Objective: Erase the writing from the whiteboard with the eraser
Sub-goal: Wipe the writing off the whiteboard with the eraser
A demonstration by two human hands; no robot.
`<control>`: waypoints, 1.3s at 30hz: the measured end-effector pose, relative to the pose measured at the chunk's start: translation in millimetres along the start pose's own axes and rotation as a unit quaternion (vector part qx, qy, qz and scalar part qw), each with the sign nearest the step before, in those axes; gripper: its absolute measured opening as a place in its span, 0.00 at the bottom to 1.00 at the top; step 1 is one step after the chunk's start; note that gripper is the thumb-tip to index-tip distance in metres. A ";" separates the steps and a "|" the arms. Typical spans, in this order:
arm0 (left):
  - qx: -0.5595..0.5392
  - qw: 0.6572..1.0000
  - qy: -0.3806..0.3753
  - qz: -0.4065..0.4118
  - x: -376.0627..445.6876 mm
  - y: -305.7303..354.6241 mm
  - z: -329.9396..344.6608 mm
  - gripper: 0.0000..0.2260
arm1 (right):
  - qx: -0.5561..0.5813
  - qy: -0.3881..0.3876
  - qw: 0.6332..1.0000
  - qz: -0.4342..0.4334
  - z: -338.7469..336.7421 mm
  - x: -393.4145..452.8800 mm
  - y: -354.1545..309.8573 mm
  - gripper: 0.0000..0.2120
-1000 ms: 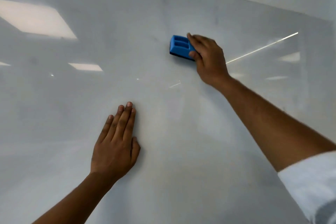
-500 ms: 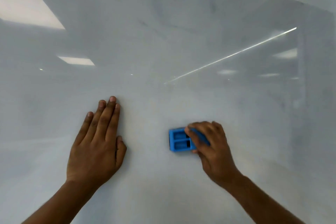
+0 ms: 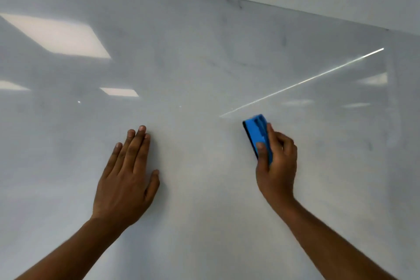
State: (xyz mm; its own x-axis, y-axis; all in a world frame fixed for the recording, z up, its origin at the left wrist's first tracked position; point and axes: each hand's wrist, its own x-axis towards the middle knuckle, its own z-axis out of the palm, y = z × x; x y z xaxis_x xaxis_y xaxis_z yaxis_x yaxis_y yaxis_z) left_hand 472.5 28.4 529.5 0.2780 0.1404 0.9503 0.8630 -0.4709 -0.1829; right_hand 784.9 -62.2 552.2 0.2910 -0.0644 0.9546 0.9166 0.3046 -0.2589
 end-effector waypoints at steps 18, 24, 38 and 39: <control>0.115 0.991 -0.004 -0.069 -61.4 -286.0 -82.8 0.41 | 0.005 0.029 1.000 -0.004 200.3 129.3 -303.7 0.26; 0.105 0.991 -0.001 -0.080 -110.4 -356.4 -89.6 0.40 | 0.026 -0.054 0.987 -0.151 280.6 20.8 -456.4 0.26; 0.094 0.995 -0.011 -0.032 -108.3 -410.4 -113.3 0.37 | -0.009 0.047 0.999 0.015 252.0 90.3 -401.3 0.26; 0.091 0.995 -0.005 -0.033 -104.2 -413.1 -112.1 0.37 | -0.026 0.049 0.998 0.015 252.3 105.3 -398.0 0.27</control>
State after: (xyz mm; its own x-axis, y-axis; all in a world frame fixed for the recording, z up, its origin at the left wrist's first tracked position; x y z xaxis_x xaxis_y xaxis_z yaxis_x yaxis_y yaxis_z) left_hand 39.7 110.7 534.3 0.2213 0.1760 0.9592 0.9417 -0.2942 -0.1633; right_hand 381.5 49.5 793.0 0.3412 -0.1492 0.9281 0.9196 0.2573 -0.2967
